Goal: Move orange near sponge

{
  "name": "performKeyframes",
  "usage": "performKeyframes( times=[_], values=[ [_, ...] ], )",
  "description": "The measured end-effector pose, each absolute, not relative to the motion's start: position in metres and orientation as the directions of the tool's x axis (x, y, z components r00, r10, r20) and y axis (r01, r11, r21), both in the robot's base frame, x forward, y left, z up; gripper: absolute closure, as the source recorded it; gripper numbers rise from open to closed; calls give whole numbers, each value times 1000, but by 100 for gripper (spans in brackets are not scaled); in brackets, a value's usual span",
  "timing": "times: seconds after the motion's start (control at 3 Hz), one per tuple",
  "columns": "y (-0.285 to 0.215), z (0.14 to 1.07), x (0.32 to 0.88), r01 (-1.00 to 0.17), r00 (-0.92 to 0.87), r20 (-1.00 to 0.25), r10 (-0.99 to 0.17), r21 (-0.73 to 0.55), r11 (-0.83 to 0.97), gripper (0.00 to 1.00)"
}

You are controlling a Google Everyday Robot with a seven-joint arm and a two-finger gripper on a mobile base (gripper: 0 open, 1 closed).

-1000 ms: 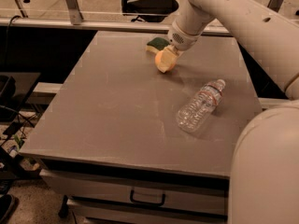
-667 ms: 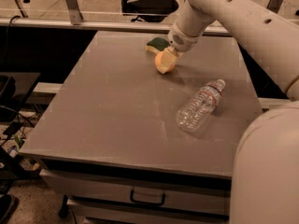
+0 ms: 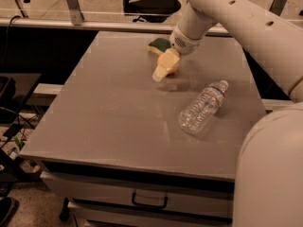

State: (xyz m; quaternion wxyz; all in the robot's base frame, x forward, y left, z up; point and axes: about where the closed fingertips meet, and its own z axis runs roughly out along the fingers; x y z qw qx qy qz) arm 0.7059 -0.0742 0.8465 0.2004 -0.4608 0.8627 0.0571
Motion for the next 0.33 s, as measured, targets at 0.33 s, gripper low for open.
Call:
performKeyframes(
  times=[0.33],
  values=[
    [-74,846,706,-818,-495,-398,-772,-86,569,0]
  ],
)
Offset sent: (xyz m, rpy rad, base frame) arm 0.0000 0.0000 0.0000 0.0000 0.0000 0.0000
